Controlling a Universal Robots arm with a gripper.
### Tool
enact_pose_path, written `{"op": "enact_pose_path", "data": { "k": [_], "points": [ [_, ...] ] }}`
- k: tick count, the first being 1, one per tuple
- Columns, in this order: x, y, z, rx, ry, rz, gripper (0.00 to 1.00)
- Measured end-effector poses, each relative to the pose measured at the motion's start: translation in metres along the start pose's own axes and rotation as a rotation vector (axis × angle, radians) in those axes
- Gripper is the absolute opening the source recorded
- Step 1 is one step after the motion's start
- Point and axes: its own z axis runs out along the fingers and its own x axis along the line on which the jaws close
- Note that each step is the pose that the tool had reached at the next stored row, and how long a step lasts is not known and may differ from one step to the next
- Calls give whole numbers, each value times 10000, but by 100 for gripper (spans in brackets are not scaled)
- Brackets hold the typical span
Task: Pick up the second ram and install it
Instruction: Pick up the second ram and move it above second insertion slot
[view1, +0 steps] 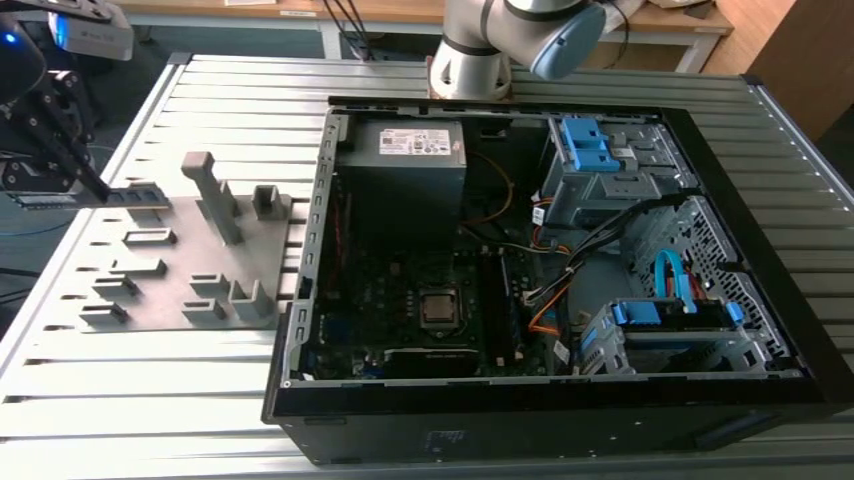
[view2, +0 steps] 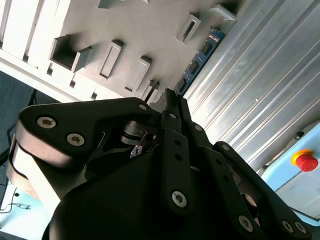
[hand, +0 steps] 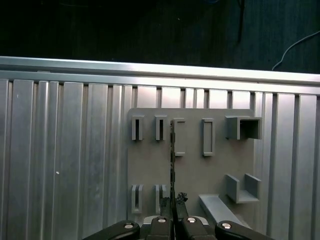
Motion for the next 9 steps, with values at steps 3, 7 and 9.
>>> {"op": "enact_pose_path", "data": {
  "k": [3, 7, 9],
  "points": [
    [-2, -1, -44, 0, 0, 0, 14],
    [-6, -2, -112, 0, -3, 0, 14],
    [-9, -3, -162, -1, -3, 0, 14]
  ]
}}
